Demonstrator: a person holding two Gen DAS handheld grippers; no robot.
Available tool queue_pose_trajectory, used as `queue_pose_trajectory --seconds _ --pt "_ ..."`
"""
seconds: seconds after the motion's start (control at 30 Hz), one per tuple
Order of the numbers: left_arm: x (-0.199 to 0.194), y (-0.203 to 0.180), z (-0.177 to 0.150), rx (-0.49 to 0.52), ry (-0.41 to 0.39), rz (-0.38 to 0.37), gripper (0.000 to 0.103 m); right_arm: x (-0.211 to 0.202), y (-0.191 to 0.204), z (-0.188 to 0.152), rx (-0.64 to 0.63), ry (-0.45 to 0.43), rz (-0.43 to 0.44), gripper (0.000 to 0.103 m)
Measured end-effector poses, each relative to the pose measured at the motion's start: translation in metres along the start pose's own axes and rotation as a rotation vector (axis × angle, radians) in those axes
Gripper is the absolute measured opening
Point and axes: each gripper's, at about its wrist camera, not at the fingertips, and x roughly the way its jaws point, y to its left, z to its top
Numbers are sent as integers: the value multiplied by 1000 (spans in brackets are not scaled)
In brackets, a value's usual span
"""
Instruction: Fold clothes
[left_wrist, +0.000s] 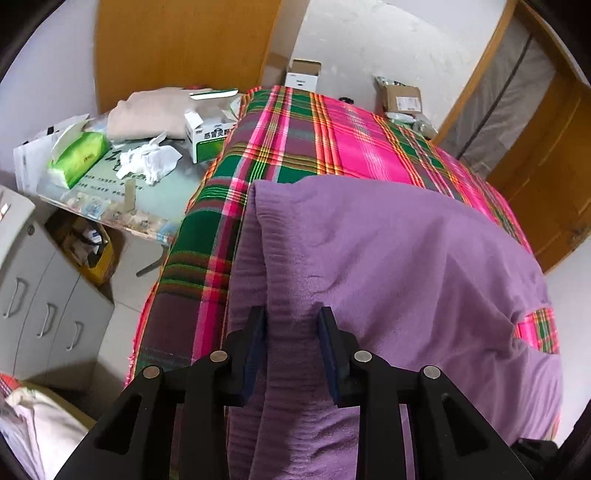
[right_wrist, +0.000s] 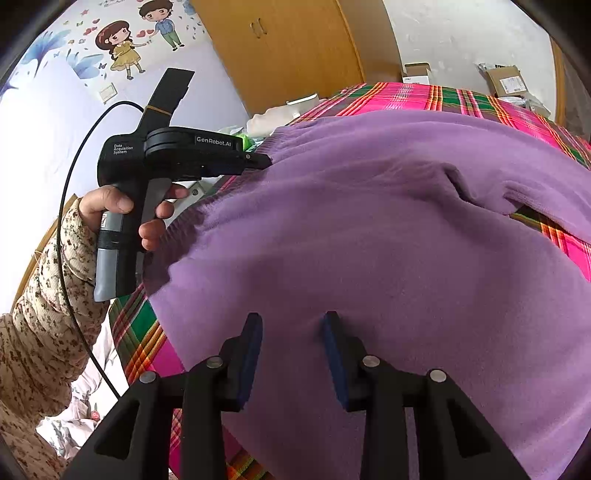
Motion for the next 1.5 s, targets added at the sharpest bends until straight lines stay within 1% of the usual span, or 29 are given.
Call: queue_pose_trajectory --seconds 0.1,0.13,0.2,0.23,0.3,0.37,0.53,0.63,0.8,0.83,0.9,0.93,1.0,1.03,1.1,1.17,1.2,1.27,1.3,1.33,1.37,1.4,1.5 --pt "0 4 1 -42 8 -52 30 1 2 1 -5 -1 -6 40" --pt "1 6 1 -59 8 -62 26 2 3 2 -7 -2 -7 40" --pt "1 11 2 -88 7 -68 23 3 4 2 -9 -2 -14 41" --pt "0 13 2 -103 6 -75 4 3 5 2 -9 -3 -16 41" --pt "-3 16 1 -120 -5 -75 4 4 6 3 -7 -3 -19 41" --pt "-6 18 2 -126 -29 -43 4 5 8 4 -8 -2 -23 41" --pt "-9 24 7 -129 -62 -8 4 7 9 3 -13 -4 -27 41" --pt "1 30 7 -153 -43 -3 4 6 10 2 -15 -2 -26 41" --pt "0 29 8 -157 -28 -6 6 1 9 8 -21 13 -16 41" --pt "-1 29 9 -152 -19 -6 8 -2 9 10 -20 10 -11 41" --pt "-6 27 9 -137 -17 5 10 -11 5 16 -30 -2 -8 41" --pt "-10 25 10 -126 -29 20 13 -16 3 19 -36 -9 -7 41" --pt "-20 22 13 -105 -58 51 14 -25 -1 28 -51 -23 -15 41" --pt "-24 21 16 -95 -70 41 14 -30 -4 36 -57 -33 -21 41" --pt "-34 17 23 -82 -106 -3 14 -40 -10 54 -78 -56 -40 41" --pt "-41 10 31 -60 -130 -10 15 -52 -15 75 -110 -78 -63 41" --pt "-46 3 39 -41 -142 -3 15 -58 -17 85 -126 -89 -75 41" --pt "-55 -8 51 -10 -170 -14 15 -71 -21 112 -154 -119 -108 41" --pt "-61 -14 61 0 -187 -26 15 -79 -23 128 -170 -133 -97 41" --pt "-65 -17 68 3 -197 -33 19 -85 -26 139 -175 -151 -91 41" --pt "-70 -22 76 14 -215 -27 21 -91 -28 150 -177 -170 -87 41" --pt "-74 -26 84 27 -234 -19 21 -95 -32 161 -172 -191 -100 41" --pt "-74 -33 100 51 -261 -15 21 -92 -45 189 -195 -205 -117 41"
